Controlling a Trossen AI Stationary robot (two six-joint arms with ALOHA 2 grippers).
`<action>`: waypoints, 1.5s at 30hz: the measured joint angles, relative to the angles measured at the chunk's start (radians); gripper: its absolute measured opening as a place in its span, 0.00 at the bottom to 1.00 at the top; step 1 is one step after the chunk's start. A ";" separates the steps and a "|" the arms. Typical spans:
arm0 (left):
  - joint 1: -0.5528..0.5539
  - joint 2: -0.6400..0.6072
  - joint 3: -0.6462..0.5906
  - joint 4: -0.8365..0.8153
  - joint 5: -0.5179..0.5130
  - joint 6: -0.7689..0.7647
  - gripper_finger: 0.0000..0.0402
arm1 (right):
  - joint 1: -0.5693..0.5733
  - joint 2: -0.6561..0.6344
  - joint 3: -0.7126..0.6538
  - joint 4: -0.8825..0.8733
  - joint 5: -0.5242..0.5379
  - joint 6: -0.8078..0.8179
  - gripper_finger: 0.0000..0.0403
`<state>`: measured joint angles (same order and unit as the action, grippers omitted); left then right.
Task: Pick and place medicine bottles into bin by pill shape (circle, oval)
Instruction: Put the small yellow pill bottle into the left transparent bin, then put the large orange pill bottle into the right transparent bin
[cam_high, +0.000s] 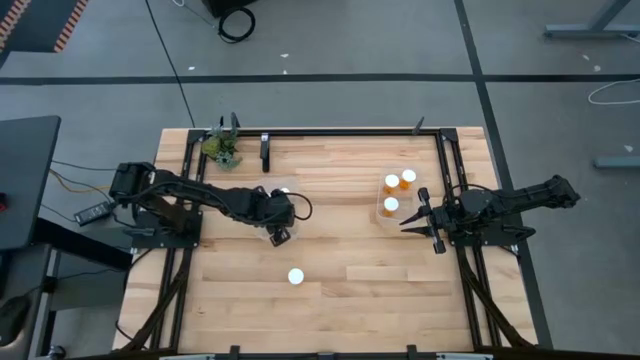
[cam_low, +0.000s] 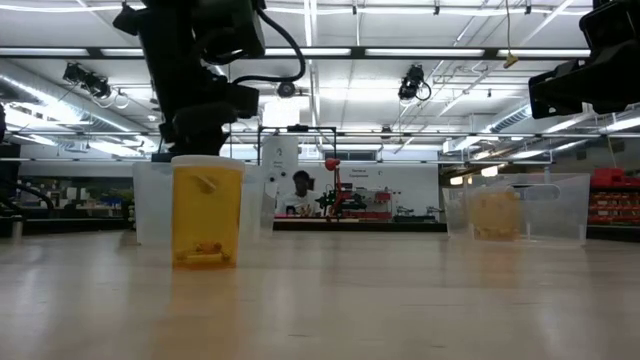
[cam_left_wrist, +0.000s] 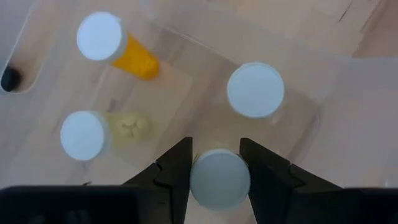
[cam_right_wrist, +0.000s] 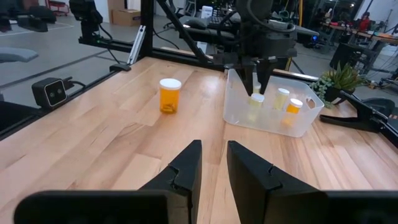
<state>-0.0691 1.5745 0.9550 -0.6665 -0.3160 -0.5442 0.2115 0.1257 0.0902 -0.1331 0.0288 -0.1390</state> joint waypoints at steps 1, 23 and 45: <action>0.000 0.000 0.000 -0.001 0.003 -0.006 0.35 | 0.000 0.000 0.000 0.000 0.000 0.000 0.21; 0.000 0.001 0.122 -0.166 0.004 0.049 0.51 | 0.000 0.000 0.000 0.000 0.000 0.000 0.21; -0.333 0.043 0.329 -0.147 0.169 0.207 0.38 | 0.000 0.000 0.000 0.000 0.000 0.000 0.21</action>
<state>-0.4021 1.6173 1.2842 -0.8132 -0.1472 -0.3368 0.2114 0.1257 0.0902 -0.1333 0.0285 -0.1390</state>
